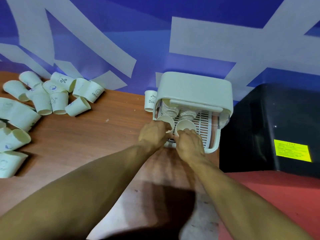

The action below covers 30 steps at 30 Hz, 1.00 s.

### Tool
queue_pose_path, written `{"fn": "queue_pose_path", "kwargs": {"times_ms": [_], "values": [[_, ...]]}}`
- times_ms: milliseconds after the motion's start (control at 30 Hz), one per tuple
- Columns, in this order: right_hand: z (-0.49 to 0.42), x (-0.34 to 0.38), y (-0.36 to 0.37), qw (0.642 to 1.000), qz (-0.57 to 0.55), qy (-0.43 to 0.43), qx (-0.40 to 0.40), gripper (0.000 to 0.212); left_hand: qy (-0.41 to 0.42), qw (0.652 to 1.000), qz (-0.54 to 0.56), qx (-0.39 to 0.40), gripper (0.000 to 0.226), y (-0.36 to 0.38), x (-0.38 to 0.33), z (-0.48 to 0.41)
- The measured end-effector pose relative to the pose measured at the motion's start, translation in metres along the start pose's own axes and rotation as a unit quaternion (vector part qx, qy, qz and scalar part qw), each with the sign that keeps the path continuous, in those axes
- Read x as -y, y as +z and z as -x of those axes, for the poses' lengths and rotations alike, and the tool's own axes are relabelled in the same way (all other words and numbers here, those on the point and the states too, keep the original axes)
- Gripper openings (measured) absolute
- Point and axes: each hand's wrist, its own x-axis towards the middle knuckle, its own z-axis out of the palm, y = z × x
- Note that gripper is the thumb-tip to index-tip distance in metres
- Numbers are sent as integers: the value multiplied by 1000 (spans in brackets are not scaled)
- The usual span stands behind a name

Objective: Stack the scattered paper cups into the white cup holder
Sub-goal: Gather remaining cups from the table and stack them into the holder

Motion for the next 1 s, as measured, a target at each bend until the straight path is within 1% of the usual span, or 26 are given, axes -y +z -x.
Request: {"fn": "queue_pose_path", "kwargs": {"times_ms": [67, 167, 300, 633, 767, 1000], "values": [[9, 2, -1, 998, -18, -7, -56, 34, 17, 999, 29, -31, 37, -4, 3, 9], [22, 9, -4, 988, -28, -28, -147, 32, 27, 995, 43, -86, 40, -11, 11, 27], [38, 36, -14, 979, -54, -68, -186, 31, 5, 994, 53, -95, 39, -23, 27, 57], [66, 109, -18, 965, -91, -163, -186, 30, -44, 986, 48, -152, 31, -62, 78, 125], [64, 136, -17, 964, -100, -170, -179, 32, -84, 982, 45, -165, 30, -75, 108, 137], [53, 195, -9, 969, -89, -178, -143, 33, -113, 975, 69, -178, 29, -96, 175, 149]]}}
